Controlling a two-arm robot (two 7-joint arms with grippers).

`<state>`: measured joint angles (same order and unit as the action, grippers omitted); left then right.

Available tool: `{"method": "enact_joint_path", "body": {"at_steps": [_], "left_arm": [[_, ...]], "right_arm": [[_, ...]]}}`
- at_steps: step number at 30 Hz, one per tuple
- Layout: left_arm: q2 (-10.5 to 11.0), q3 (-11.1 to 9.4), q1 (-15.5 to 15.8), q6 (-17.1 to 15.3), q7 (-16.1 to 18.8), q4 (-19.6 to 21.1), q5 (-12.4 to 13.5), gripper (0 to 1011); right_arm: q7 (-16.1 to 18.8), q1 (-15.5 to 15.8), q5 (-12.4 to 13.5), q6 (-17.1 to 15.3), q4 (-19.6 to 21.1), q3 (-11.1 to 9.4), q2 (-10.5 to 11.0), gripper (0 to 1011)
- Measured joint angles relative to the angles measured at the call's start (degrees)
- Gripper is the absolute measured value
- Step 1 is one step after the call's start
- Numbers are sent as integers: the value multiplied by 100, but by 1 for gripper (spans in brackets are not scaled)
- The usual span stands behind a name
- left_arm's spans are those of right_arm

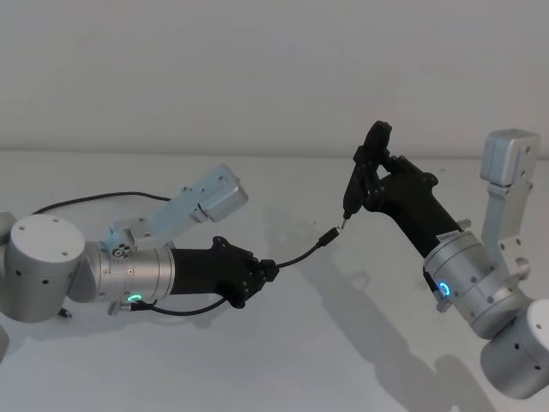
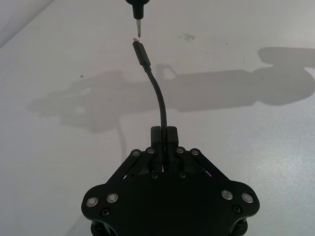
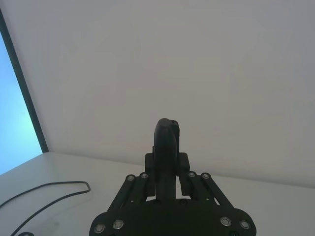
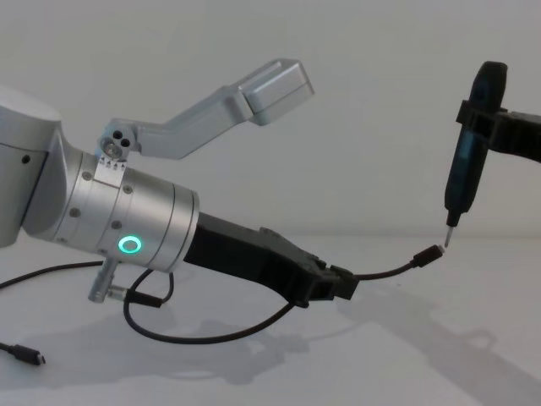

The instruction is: Pick up the data cable with the one hand.

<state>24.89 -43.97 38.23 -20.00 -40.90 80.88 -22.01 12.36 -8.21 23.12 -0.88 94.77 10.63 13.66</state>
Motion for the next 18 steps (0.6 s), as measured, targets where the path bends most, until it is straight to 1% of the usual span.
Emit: {"method": "enact_joint_path", "body": {"at_steps": [18], "left_arm": [[0,0,0,0,0,0,0,65]], "right_arm": [[27,-47,-13,6,-95,22,-30,274]]}}
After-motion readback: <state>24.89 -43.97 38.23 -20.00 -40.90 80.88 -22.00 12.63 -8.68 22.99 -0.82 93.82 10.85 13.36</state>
